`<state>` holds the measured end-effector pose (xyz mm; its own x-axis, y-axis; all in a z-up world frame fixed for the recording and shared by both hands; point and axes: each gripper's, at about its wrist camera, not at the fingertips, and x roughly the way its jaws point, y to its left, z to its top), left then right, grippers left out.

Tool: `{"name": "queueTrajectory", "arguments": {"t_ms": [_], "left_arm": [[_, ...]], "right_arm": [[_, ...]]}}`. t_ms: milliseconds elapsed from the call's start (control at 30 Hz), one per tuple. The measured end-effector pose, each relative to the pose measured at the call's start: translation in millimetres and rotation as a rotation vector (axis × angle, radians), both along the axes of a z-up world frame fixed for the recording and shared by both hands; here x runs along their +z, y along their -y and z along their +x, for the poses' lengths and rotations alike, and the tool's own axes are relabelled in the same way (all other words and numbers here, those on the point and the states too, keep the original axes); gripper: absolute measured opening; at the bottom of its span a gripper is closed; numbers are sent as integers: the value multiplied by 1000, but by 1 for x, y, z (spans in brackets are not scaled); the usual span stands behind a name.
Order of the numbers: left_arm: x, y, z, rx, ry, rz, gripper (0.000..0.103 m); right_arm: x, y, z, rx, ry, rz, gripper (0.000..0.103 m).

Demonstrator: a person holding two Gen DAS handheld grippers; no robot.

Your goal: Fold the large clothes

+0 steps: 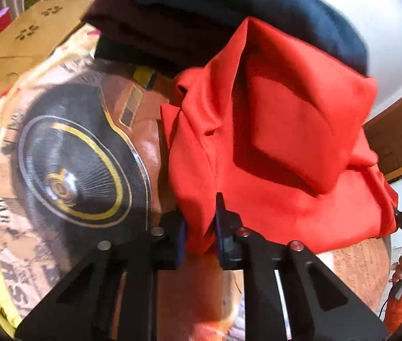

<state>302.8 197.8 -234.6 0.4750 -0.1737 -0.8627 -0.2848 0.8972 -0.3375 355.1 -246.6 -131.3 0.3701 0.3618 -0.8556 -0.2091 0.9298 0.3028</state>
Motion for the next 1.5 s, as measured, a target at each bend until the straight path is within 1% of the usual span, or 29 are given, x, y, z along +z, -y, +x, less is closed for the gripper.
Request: {"name": "queueTrajectory", "arguments": {"t_ms": [133,167,233,333,467,533,633,733,900,967,1033,1067,1167,1233,1267,1300,1333,1367,1400,1500], "left_arm": [[28,-3,-18,-5,65,2,13],[35,-3,-26,-10,80,-9,12],[44,-9,-39,-18,96,-27,10],[52,-9,-62,-31,110,-28,7],[51,-3,-94,-46,111,5,6],[44,0,-113,-55,93,30,6],[40,8,-132,-67,65,58,6],[32,12,-141,-77,34,86,6],[14,12,-141,-76,-48,156,8],[11,9,-138,-75,-80,181,10],[14,4,-134,-66,-92,210,10],[18,2,-131,-63,-92,238,10],[36,-1,-121,-71,-64,307,11],[50,1,-113,-83,-36,338,14],[58,4,-107,-93,-19,358,21],[63,6,-103,-102,-4,373,33],[69,10,-99,-112,13,385,40],[74,15,-94,-128,38,401,50],[79,21,-89,-150,62,418,53],[85,41,-69,-224,75,459,54]], "right_arm": [[22,9,-16,3,37,47,21],[28,13,-25,5,48,55,21],[31,15,-37,12,56,55,21],[33,20,-55,18,57,50,21],[38,31,-77,14,60,67,21],[39,35,-84,8,61,72,21],[38,35,-95,5,66,43,21],[33,37,-100,-2,58,33,22],[32,40,-107,-11,66,-4,28],[37,40,-107,-9,72,-28,35],[42,41,-109,-12,83,-60,42],[47,42,-108,-13,95,-81,46],[59,48,-107,-26,130,-109,50],[67,49,-105,-39,161,-132,50],[71,49,-102,-44,175,-138,50],[74,49,-101,-46,185,-137,51],[76,48,-99,-45,193,-134,52],[80,46,-95,-40,203,-130,54],[81,43,-92,-33,210,-134,55],[86,28,-81,7,224,-162,57]]}}
